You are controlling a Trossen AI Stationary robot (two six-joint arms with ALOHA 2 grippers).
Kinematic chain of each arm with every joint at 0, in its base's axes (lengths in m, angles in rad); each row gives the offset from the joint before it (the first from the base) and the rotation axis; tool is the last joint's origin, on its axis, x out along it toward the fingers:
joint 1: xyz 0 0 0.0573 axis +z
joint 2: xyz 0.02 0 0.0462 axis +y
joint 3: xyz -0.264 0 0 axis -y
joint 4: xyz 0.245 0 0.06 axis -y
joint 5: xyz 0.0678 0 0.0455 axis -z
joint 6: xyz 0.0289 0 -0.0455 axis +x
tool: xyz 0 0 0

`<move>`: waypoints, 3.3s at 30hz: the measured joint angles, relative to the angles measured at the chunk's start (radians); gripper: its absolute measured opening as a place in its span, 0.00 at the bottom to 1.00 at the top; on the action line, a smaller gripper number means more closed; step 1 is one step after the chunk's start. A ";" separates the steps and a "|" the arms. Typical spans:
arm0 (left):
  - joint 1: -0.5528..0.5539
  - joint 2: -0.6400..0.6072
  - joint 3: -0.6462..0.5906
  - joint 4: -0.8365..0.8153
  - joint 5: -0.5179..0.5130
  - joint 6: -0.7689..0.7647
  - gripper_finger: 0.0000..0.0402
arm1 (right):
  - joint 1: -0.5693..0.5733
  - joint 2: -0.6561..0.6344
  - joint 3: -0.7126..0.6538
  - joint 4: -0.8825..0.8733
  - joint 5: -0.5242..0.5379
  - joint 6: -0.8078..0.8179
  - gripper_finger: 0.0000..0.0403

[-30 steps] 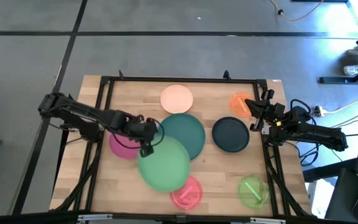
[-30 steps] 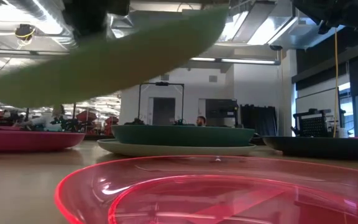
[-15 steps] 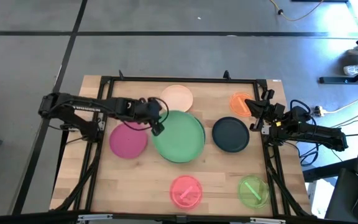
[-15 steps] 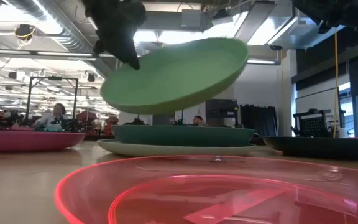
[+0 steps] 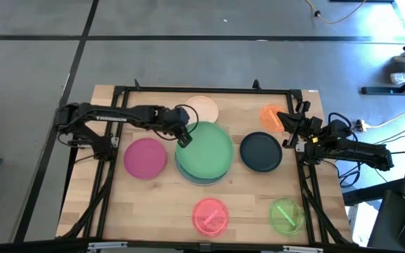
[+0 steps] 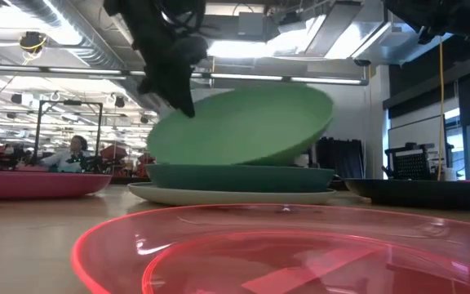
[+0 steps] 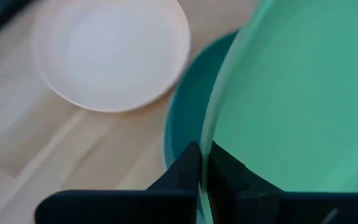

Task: Stack plastic plates
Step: Stack the green plate on top of the dark green plate, then stack the black plate on top of the green plate

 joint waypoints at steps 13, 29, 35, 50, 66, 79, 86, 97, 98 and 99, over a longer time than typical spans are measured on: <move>0.009 0.122 0.000 0.030 0.011 0.015 0.02 | 0.000 0.000 0.000 0.000 0.000 0.001 0.00; -0.017 0.125 0.001 0.067 -0.042 0.086 0.29 | 0.000 0.000 0.000 -0.003 -0.001 -0.002 0.00; -0.156 0.122 -0.002 0.178 -0.288 0.166 0.32 | 0.000 0.020 0.001 -0.031 -0.001 0.000 0.00; -0.303 -0.021 -0.550 1.297 -0.057 0.387 0.25 | 0.000 0.444 0.150 -0.189 -0.004 0.097 0.00; -0.478 -0.009 -0.628 1.600 -0.146 0.392 0.23 | 0.135 0.655 0.322 -0.616 -0.061 0.296 0.00; -0.435 -0.006 -0.628 1.590 -0.227 0.384 0.23 | 0.210 0.732 0.322 -0.768 -0.025 0.396 0.12; -0.415 -0.006 -0.629 1.585 -0.227 0.391 0.23 | 0.210 0.827 0.322 -0.868 -0.026 0.426 0.39; -0.356 -0.006 -0.629 1.570 -0.172 0.391 0.23 | 0.210 0.888 0.321 -0.944 -0.025 0.497 0.51; -0.352 -0.006 -0.629 1.565 -0.167 0.387 0.23 | 0.210 0.888 0.321 -0.949 -0.022 0.498 0.51; -0.349 -0.006 -0.629 1.558 -0.162 0.382 0.23 | 0.210 0.888 0.321 -0.950 -0.018 0.499 0.50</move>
